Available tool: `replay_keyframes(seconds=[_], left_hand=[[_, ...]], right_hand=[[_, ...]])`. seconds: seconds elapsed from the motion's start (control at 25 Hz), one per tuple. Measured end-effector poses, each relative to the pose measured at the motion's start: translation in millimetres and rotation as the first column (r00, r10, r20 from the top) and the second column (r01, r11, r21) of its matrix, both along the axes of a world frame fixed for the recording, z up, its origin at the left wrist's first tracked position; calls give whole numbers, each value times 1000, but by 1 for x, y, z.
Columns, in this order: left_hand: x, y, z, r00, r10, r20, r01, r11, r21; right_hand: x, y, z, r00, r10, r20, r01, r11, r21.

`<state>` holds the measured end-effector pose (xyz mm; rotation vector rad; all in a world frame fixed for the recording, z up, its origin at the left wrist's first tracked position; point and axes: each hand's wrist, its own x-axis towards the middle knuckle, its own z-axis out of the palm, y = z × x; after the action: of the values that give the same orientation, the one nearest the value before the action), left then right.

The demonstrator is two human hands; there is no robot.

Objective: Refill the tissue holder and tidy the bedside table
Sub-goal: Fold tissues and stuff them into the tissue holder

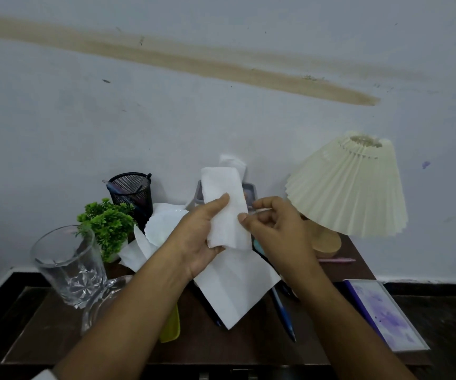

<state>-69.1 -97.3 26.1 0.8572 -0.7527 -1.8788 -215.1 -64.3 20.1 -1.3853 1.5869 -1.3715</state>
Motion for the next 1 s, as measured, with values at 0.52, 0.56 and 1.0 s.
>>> replay_keyframes(seconds=[0.52,0.56,1.0], left_hand=[[10,-13,-6,902,326,282,-242,925,-294],[10,-14,-6,903,324,281,-249,929,-273],[11,-7,-2,904,290,315,-163,913,-373]], right_hand=[[1,-5,-7,908,158,-387,-217,969,-114],[4,-4,-7,883,237,-404,-290,954,-74],[4,-21,-5,781,122,612,-193,980,51]])
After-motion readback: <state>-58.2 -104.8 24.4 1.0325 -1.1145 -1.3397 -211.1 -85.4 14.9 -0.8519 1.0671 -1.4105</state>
